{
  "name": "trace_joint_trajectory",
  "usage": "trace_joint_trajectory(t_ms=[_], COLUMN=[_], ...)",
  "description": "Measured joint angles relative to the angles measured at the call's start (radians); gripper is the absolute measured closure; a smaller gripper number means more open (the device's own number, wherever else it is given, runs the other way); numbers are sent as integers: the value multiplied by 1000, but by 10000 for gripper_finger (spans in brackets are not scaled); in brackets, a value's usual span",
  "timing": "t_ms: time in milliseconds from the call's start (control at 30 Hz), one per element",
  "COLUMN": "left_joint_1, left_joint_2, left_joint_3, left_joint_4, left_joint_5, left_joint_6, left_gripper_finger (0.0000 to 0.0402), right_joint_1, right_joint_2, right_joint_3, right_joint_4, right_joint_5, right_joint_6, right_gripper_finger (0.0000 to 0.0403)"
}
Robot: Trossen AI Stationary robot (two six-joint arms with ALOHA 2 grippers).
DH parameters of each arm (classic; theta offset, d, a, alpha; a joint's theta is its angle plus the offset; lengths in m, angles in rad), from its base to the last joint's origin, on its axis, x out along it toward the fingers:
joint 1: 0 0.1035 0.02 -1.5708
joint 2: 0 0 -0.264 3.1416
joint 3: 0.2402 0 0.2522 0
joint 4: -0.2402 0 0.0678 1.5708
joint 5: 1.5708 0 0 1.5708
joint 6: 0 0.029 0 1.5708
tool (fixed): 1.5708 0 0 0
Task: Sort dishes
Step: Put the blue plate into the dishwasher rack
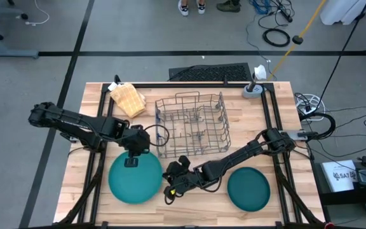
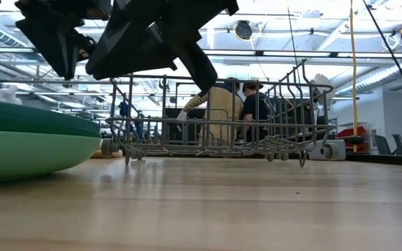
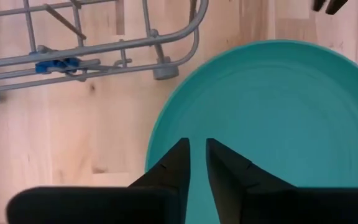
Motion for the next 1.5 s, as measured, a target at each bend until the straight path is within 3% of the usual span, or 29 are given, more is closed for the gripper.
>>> trace_joint_trajectory(t_ms=[267, 433, 733, 900, 1500], left_joint_1=[0, 0, 0, 0, 0], left_joint_2=[0, 0, 0, 0, 0], left_joint_3=[0, 0, 0, 0, 0], left_joint_4=[-7, -8, -10, -9, 15], left_joint_5=[82, 82, 82, 82, 82], left_joint_6=[34, 28, 25, 26, 27], left_gripper_finger=[350, 350, 350, 350, 350], right_joint_1=[35, 33, -19, -21, -43], right_joint_2=[75, 102, 106, 106, 118], right_joint_3=[0, 17, 18, 18, 19], right_joint_4=[220, 251, 206, 184, 154], right_joint_5=[-99, -105, -271, -309, -333], right_joint_6=[-560, -816, -897, -960, -1073], right_gripper_finger=[241, 213, 243, 249, 254])
